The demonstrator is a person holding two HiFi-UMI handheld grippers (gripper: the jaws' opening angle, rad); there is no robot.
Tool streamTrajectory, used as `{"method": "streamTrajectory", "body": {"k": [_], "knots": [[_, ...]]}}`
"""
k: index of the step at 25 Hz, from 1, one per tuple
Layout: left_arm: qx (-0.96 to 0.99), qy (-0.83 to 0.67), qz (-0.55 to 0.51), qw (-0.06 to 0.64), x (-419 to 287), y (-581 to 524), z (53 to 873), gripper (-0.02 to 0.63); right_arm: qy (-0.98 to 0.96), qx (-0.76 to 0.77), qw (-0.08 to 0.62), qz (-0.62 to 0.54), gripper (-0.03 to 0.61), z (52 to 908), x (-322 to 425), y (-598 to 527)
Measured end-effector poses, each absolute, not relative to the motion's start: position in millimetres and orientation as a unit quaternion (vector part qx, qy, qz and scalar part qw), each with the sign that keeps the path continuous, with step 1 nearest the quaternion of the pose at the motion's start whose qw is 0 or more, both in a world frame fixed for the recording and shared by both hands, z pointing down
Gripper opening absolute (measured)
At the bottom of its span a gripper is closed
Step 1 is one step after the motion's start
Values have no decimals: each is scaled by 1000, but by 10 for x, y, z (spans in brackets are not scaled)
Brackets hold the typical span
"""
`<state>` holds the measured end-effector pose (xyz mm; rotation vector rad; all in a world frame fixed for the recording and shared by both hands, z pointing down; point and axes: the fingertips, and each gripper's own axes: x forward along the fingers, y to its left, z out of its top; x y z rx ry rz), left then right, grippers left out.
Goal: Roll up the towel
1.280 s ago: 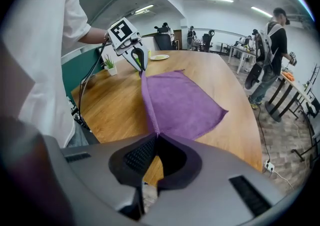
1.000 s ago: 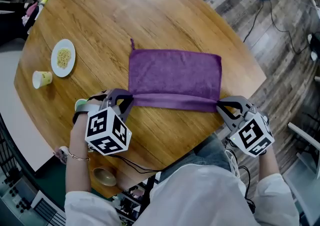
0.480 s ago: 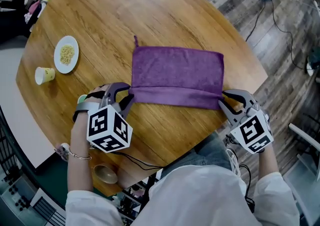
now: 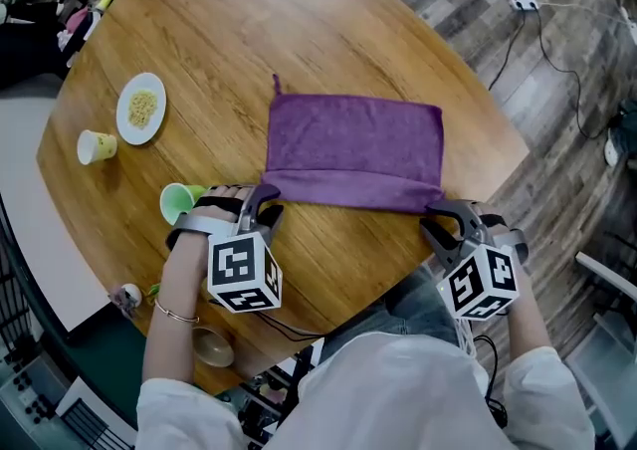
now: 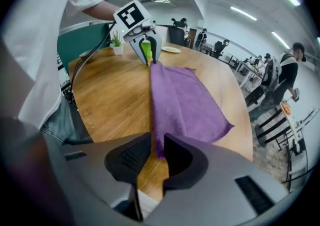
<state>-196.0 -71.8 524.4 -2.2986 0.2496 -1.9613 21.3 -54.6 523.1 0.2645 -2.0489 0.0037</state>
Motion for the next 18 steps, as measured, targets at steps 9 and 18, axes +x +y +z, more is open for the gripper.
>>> {"method": "streamTrajectory", "body": {"k": [9,18], "knots": [[-755,82,-649,33,-2003,-795,5371,57,-846,109,521,5,59,5367,252,-567],[-760,62,-647,0,-1975,-636,5329,17,-850,87,518,36,14,5337,282,-442]]}}
